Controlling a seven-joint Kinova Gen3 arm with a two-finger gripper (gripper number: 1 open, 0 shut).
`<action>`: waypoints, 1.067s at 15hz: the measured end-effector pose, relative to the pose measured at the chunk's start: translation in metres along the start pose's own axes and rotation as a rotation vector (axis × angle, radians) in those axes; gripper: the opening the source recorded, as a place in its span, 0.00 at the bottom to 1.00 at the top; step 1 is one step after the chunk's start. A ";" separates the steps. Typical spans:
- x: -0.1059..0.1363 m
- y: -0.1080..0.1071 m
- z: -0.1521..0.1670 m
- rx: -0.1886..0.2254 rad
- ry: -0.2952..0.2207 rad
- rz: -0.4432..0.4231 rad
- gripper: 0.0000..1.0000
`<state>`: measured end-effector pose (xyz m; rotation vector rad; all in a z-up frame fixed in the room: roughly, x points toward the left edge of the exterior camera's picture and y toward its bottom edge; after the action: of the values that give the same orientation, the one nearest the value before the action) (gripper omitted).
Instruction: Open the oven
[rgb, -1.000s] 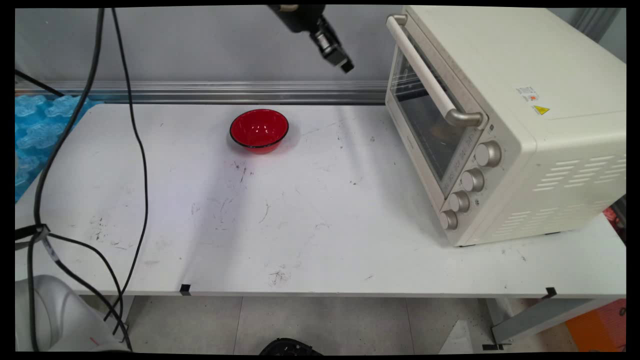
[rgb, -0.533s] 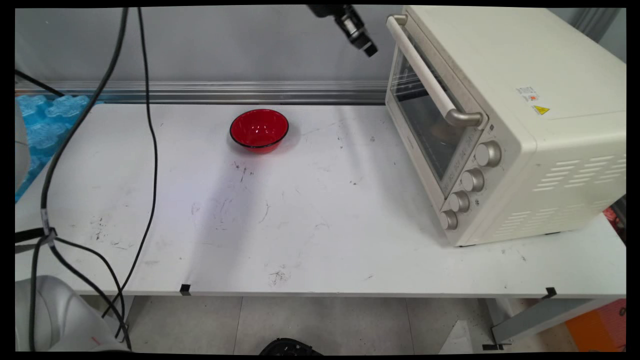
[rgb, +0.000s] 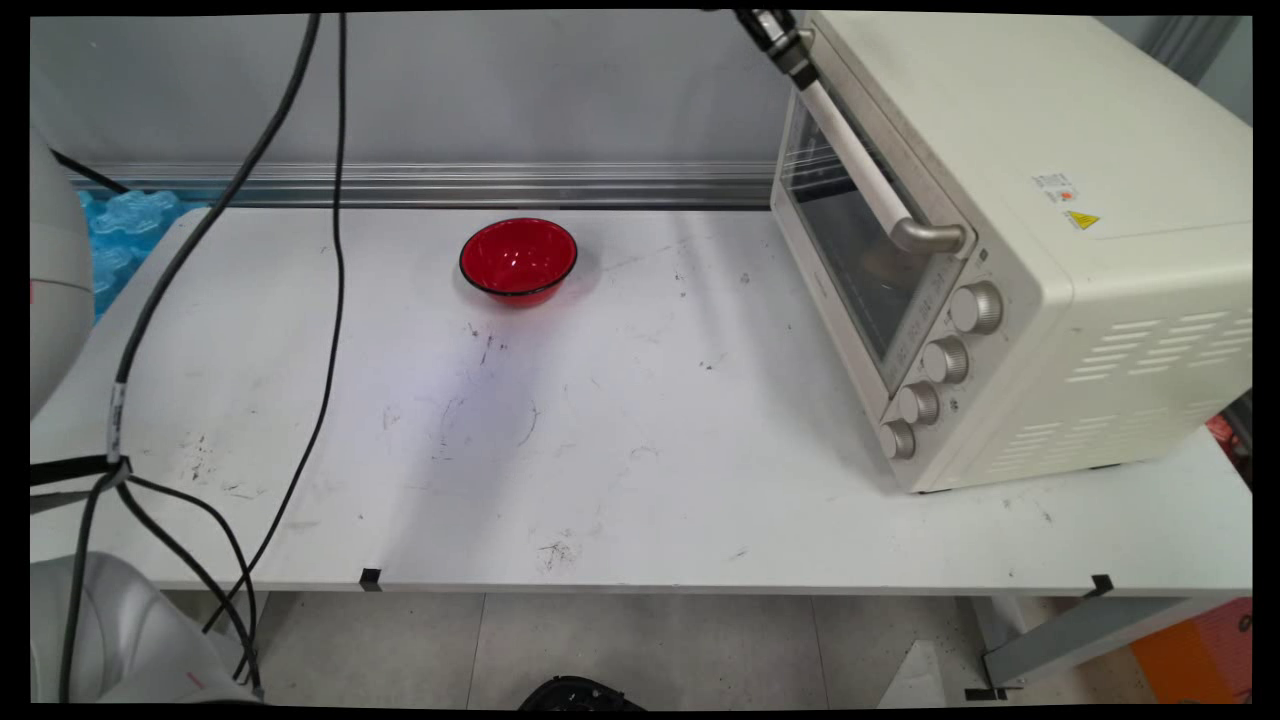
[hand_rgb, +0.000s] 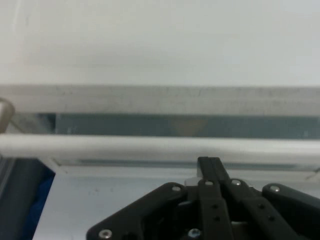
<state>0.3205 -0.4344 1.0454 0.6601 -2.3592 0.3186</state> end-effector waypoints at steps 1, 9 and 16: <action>0.005 0.001 0.005 -0.003 0.005 0.000 0.00; 0.022 0.003 0.031 -0.015 0.029 -0.003 0.00; 0.024 0.003 0.059 -0.020 0.033 -0.023 0.00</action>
<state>0.2721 -0.4639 1.0165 0.6674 -2.3182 0.2933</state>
